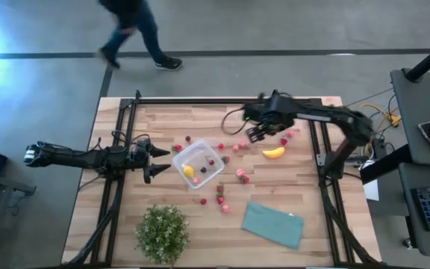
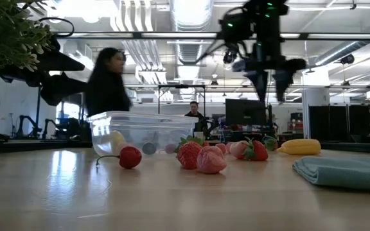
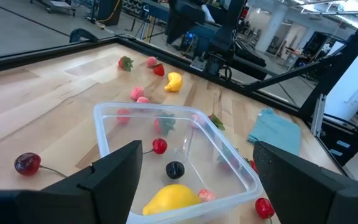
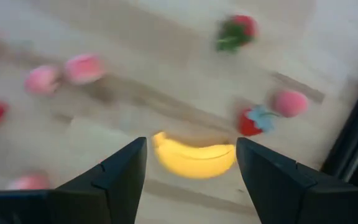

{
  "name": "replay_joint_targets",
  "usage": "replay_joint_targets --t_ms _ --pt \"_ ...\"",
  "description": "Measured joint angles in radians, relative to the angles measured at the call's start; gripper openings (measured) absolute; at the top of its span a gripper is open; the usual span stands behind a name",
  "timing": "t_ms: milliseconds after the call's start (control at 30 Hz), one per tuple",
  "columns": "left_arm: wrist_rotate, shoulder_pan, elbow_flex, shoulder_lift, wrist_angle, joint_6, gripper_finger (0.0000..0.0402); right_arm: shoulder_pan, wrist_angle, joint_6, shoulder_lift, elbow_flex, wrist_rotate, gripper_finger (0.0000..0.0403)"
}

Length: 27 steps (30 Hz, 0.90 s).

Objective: Pick and placing Produce into tupperware
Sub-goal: Put the pink peach into the transparent bin

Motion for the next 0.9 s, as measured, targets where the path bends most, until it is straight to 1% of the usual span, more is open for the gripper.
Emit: replay_joint_targets --t_ms 100,233,333,467,600,767,900 --pt "0.0 0.0 0.0 0.001 0.0 0.0 0.0293 -0.064 0.09 0.066 -0.116 -0.144 0.001 0.0238" --pt "0.0 0.0 0.0 0.0 0.0 0.0 0.0293 -0.12 0.226 0.159 -0.243 -0.316 0.003 0.0236" --pt "0.0 0.0 0.0 0.001 0.0 0.0 0.0293 -0.155 0.304 0.237 -0.297 -0.431 0.004 0.0236" --pt "0.0 0.0 0.0 0.0 0.0 0.0 0.0293 -0.183 0.378 0.323 -0.314 -0.555 -0.01 0.0235" --pt "0.0 0.0 0.0 0.0 0.0 0.0 0.0293 -0.188 0.393 0.434 -0.302 -0.619 0.021 0.0235" --pt "0.0 0.0 0.0 0.0 0.0 0.0 0.0293 -0.188 0.396 0.517 -0.299 -0.629 0.134 0.0235" --pt "0.0 0.0 0.0 0.0 0.0 0.0 0.0293 -0.2 0.399 0.591 -0.299 -0.631 0.194 0.0235"
